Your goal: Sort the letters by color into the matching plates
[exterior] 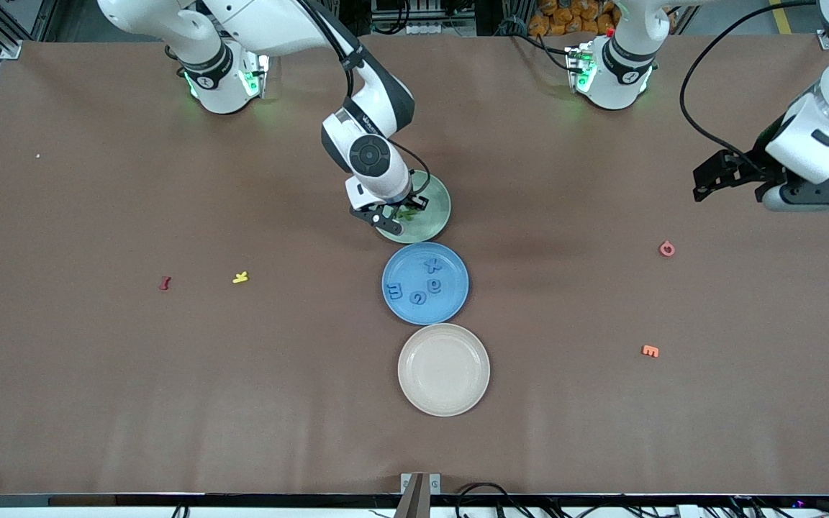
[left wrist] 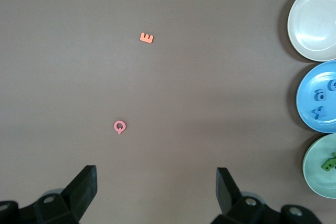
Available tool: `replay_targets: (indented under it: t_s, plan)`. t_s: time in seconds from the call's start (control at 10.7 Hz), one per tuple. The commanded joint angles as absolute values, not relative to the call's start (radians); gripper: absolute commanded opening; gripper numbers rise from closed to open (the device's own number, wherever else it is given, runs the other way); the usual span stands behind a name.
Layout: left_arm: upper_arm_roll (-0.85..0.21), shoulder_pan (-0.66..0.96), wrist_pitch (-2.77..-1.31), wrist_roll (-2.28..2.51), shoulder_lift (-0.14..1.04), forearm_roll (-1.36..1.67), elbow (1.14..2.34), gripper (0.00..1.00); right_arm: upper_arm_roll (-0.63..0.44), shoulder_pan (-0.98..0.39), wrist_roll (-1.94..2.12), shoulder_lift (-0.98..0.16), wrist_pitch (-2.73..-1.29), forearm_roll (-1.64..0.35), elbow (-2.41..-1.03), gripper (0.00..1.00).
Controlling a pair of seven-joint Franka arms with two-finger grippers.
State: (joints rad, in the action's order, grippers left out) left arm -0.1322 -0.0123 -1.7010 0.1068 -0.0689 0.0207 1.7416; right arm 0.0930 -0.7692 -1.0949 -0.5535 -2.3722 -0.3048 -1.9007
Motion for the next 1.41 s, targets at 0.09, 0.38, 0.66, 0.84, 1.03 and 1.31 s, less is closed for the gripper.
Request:
replay_targets:
  t_s: [0.09,0.38,0.66,0.84,1.03,1.31]
  plan:
    - [-0.106,0.006,-1.773,0.083,-0.115,-0.037,1.806,1.00,0.098,-0.739,-1.124,-0.561,-2.384,-0.284,-1.882,0.00]
    - [-0.113,0.005,-1.782,0.083,-0.080,-0.038,1.743,1.00,0.098,-0.733,-1.152,-0.575,-2.381,-0.287,-1.861,0.61]
    - [-0.114,0.000,-1.725,0.080,-0.060,-0.022,1.671,1.00,0.098,-0.733,-1.193,-0.574,-2.376,-0.285,-1.861,0.97]
    - [-0.114,0.008,-1.715,0.052,-0.052,-0.011,1.645,1.00,0.098,-0.733,-1.192,-0.558,-2.369,-0.282,-1.861,0.98]
    - [-0.124,0.011,-1.713,0.028,-0.038,-0.017,1.635,1.00,0.097,-0.709,-1.190,-0.508,-2.338,-0.269,-1.861,1.00]
    - [-0.123,0.006,-1.712,-0.011,-0.025,0.003,1.615,1.00,0.100,-0.645,-1.189,-0.393,-2.200,-0.141,-1.856,1.00]
